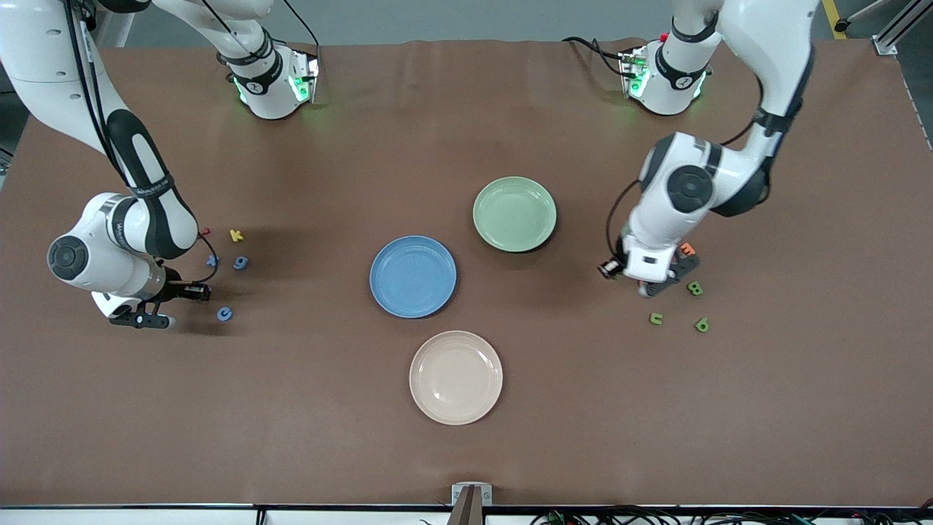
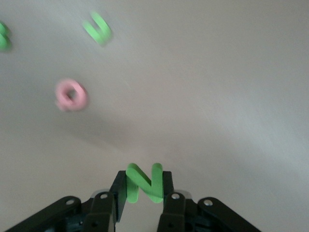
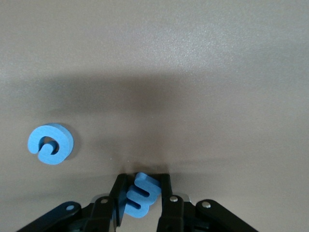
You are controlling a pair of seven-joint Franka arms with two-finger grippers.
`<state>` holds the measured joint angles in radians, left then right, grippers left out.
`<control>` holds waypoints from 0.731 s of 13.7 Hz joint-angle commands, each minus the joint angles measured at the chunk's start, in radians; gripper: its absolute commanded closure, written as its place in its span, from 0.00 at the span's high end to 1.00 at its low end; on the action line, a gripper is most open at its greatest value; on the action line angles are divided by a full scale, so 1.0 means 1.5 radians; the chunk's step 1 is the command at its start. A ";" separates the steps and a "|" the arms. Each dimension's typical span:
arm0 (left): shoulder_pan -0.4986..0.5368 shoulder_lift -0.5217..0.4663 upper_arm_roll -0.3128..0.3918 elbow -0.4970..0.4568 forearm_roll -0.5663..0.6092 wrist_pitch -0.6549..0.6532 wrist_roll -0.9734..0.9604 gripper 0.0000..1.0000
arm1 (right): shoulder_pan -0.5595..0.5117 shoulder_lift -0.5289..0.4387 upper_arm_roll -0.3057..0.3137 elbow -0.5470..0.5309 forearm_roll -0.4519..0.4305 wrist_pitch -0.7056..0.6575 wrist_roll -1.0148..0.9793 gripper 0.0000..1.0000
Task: Sort letters by color into matching plates
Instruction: 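Carry the blue 3 toward the blue plate while the left gripper drops N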
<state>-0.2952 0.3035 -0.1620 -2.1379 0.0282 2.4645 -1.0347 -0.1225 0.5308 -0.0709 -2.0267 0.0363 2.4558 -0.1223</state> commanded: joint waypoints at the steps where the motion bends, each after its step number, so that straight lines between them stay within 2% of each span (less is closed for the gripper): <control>1: -0.063 0.005 0.003 0.006 0.011 -0.009 -0.074 0.00 | -0.005 0.008 0.011 0.003 0.006 -0.005 0.001 0.15; 6: -0.186 0.023 0.001 0.002 0.011 -0.010 -0.211 0.00 | 0.015 -0.024 0.011 0.058 0.005 -0.119 0.001 0.16; 10: -0.255 0.051 0.001 0.005 0.010 -0.008 -0.272 0.01 | 0.053 -0.061 0.011 0.145 0.003 -0.251 0.013 0.16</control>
<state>-0.6540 0.3602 -0.1680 -2.1407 0.0282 2.4595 -1.4066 -0.0702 0.4730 -0.0534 -1.8647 0.0364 2.1730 -0.1216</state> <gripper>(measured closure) 0.665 0.674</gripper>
